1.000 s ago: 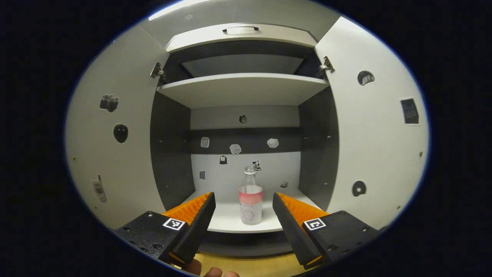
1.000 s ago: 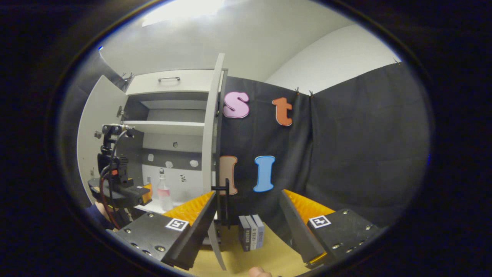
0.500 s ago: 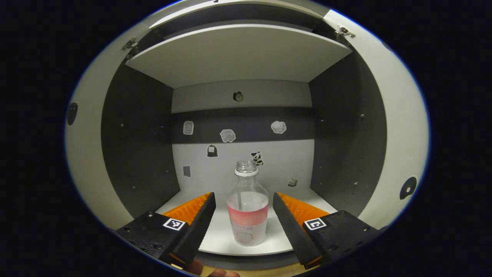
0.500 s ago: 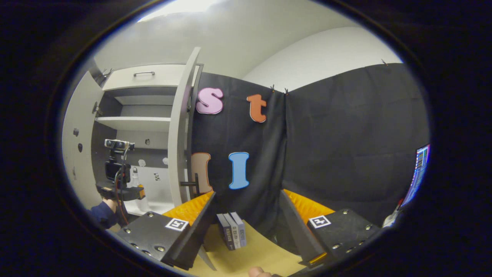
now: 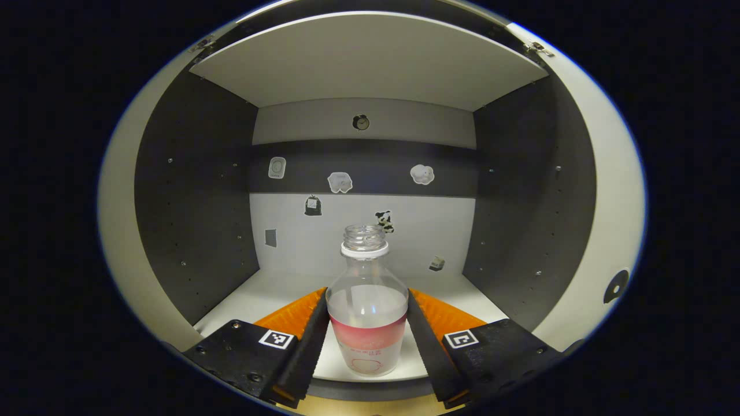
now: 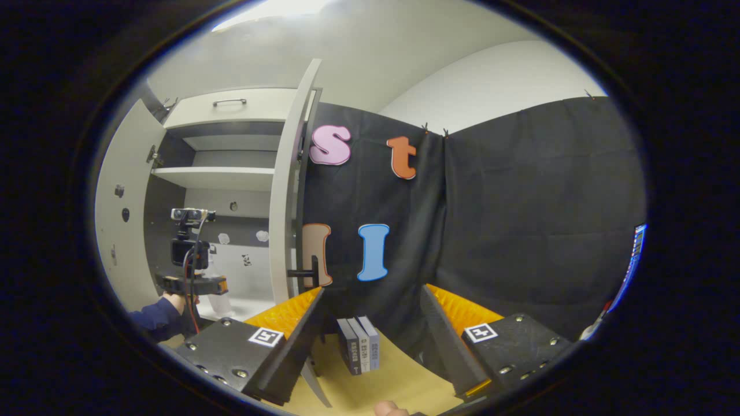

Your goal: Grasp the bottle in the cabinet with the left hand and place it on the coaster, then close the right door with the right hand and the left door with the left hand.

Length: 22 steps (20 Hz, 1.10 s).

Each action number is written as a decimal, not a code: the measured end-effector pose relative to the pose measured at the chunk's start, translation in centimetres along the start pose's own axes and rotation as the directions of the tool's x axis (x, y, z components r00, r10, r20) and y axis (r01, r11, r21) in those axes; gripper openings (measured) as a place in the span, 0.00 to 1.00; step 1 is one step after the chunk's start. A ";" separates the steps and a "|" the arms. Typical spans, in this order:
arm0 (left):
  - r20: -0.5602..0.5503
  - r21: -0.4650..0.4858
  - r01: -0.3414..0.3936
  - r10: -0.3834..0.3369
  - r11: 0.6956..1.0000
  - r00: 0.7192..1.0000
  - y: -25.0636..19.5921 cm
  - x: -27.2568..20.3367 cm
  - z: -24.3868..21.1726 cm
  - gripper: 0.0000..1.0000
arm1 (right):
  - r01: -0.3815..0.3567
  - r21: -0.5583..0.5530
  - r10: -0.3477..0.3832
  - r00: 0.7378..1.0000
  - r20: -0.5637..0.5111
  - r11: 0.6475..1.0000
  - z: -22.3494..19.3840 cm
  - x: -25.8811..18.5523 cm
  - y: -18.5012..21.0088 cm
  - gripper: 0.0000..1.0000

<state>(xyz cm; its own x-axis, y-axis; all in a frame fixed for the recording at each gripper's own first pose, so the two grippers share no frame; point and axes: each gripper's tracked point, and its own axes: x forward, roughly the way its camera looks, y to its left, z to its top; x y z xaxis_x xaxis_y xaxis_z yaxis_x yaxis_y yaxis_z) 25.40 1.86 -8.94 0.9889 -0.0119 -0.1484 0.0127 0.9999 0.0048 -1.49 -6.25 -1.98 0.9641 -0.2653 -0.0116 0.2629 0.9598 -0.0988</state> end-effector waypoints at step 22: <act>0.005 -0.133 -0.036 0.037 0.990 0.999 6.5 -24.8 -18.1 0.81 | -0.322 -0.005 0.322 0.944 0.066 0.947 2.4 -2.2 1.9 0.98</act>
<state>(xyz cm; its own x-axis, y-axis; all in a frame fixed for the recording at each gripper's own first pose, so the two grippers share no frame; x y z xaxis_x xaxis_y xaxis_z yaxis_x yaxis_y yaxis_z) -1.71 8.77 -23.10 0.9894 0.0250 -0.1431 -0.0426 0.9916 -0.1217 -3.00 -3.66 0.23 0.9977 0.0644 0.0225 -0.0621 0.9936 -0.0944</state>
